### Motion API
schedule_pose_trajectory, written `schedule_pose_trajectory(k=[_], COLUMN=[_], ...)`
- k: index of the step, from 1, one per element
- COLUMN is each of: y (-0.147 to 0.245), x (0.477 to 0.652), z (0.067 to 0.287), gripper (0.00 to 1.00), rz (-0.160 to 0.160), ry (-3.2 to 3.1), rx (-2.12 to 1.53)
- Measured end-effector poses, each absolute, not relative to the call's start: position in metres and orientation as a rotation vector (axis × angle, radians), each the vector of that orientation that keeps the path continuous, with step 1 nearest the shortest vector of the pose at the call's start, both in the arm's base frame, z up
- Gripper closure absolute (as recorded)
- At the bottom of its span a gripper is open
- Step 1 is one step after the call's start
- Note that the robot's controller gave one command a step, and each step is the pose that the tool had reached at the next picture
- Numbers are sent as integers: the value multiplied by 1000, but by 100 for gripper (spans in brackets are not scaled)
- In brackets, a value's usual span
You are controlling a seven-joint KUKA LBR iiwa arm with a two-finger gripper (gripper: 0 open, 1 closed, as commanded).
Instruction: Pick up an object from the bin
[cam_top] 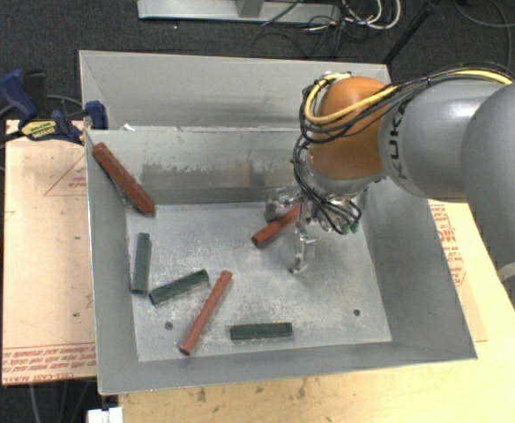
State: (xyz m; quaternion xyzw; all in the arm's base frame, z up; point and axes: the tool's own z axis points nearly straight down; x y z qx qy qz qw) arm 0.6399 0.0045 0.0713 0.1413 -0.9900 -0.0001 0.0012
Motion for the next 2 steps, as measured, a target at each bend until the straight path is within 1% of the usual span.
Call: schedule_pose_trajectory(k=[1,2], y=[7,38], x=[642,638], z=[75,259], gripper=[100,100], rz=[-2,2], ry=[-3112,-2900], rx=[450,1234])
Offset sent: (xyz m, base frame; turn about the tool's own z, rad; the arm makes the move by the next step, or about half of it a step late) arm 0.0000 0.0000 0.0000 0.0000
